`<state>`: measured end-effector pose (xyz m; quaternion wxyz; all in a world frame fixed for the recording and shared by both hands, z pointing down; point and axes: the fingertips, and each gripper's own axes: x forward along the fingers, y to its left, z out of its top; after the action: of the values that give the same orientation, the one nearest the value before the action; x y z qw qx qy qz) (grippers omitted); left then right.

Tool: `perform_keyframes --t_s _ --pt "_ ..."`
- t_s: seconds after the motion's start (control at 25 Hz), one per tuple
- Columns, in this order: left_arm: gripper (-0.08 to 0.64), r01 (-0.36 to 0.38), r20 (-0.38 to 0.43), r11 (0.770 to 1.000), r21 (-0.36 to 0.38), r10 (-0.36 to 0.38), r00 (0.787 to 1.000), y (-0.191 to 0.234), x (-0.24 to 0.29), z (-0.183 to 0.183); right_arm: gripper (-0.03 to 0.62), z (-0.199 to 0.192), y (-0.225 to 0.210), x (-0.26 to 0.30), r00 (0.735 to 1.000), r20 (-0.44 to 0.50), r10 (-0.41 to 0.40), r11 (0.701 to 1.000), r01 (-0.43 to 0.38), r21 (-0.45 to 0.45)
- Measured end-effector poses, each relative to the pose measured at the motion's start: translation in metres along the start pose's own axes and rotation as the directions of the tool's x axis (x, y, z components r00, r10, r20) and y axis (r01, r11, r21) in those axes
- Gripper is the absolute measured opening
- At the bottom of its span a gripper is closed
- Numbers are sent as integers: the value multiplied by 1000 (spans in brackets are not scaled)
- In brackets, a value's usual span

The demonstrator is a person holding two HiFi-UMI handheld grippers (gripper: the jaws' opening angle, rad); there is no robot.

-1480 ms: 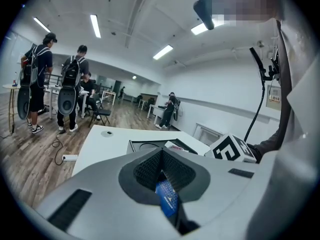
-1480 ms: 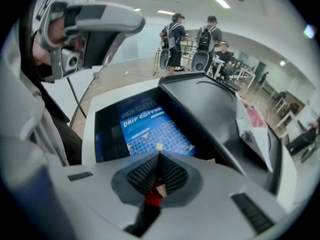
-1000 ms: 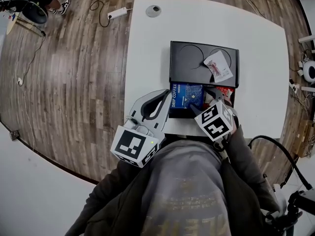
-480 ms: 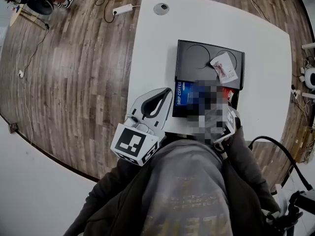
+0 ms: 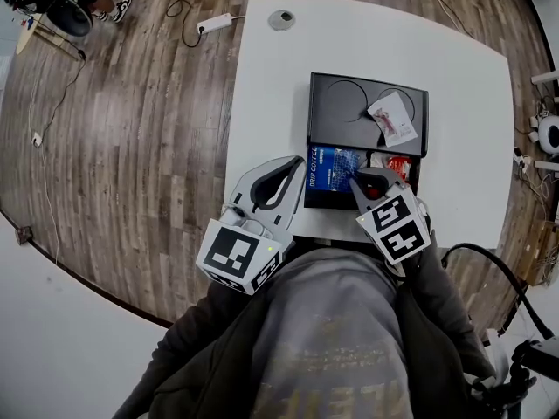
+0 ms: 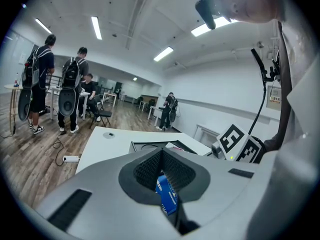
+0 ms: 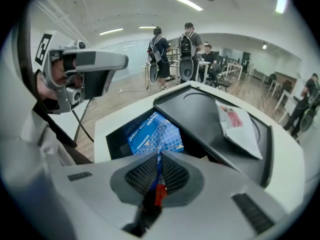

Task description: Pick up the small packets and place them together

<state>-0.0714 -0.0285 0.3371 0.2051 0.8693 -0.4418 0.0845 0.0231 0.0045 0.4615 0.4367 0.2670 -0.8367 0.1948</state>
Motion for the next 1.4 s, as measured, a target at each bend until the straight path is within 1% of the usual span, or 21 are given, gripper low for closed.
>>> perform_keyframes --t_s 0.24,0.52,0.72,0.96,1.12,1.4 --pt "3 34 21 999 25 -34 999 -9 4 5 23 13 6 -29 998 57 -25 999 27 -23" --pt "3 55 43 997 47 -57 997 -17 3 14 25 30 -2 -55 990 112 -87 995 91 -35" --pt "3 38 60 998 51 -41 997 -11 2 23 25 47 -13 -60 984 136 -113 991 121 -55" --pt "3 11 49 1000 29 -12 999 -4 7 26 25 70 -47 -67 977 155 -146 987 155 -43" --pt "3 -11 33 1000 11 10 999 5 14 23 25 81 -69 -60 977 149 -152 987 159 -36" --pt "3 -46 2 999 -30 46 999 30 22 14 29 85 -87 -26 987 59 -151 988 153 -38"
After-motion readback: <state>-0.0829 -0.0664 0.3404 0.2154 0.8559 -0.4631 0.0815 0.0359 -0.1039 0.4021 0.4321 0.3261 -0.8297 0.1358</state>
